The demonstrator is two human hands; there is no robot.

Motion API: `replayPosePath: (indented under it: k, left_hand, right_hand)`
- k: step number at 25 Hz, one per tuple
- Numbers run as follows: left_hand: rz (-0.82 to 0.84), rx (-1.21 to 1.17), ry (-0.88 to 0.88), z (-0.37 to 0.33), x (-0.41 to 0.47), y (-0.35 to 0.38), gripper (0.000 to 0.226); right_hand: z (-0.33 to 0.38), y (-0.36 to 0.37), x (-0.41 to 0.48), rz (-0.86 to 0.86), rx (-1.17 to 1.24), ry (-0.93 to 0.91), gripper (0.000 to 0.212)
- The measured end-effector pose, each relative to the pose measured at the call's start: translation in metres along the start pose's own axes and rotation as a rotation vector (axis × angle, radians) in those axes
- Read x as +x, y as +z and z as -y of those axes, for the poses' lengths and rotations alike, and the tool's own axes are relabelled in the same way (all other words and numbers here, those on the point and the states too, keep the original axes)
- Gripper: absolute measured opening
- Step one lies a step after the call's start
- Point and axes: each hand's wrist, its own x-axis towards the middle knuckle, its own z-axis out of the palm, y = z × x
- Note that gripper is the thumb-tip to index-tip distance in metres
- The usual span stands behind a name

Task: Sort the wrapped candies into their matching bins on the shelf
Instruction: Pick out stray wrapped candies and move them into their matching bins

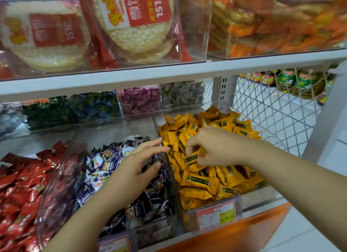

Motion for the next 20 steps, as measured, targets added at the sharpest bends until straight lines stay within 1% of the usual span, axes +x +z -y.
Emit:
replayPosePath:
  k: [3, 4, 7, 8, 10, 12, 14, 17, 20]
  left_hand:
    - [0.003, -0.024, -0.025, 0.000, 0.000, 0.002, 0.041]
    - [0.000, -0.031, -0.032, 0.000, 0.000, 0.002, 0.042]
    - [-0.009, -0.051, -0.041, 0.000, 0.000, 0.003, 0.044]
    - [-0.008, -0.055, -0.042, 0.000, 0.000, 0.003, 0.044]
    - [-0.004, -0.048, -0.039, 0.000, -0.001, 0.001, 0.045]
    - [0.000, -0.034, -0.038, -0.001, -0.002, 0.001, 0.045]
    - [0.003, -0.033, -0.036, -0.001, -0.002, 0.001, 0.046]
    - [0.003, -0.050, -0.040, 0.000, -0.002, 0.001, 0.049]
    - [0.008, -0.048, -0.041, 0.000, -0.002, 0.002, 0.051]
  right_hand:
    - [-0.005, -0.015, -0.014, 0.091, -0.015, 0.032, 0.023]
    - [-0.004, -0.018, -0.013, 0.081, -0.006, 0.037, 0.021]
    - [0.009, -0.008, 0.009, -0.058, 0.003, -0.027, 0.020]
    - [0.015, 0.000, 0.018, -0.059, -0.003, -0.058, 0.022]
    - [0.023, 0.016, 0.032, 0.032, -0.045, -0.089, 0.025]
    - [0.022, 0.019, 0.036, 0.124, -0.129, -0.067, 0.028]
    - [0.017, 0.013, 0.033, 0.146, -0.200, -0.041, 0.029]
    - [0.010, 0.007, 0.025, 0.179, -0.267, -0.050, 0.028]
    - [0.006, 0.006, 0.017, 0.189, -0.240, -0.057, 0.026]
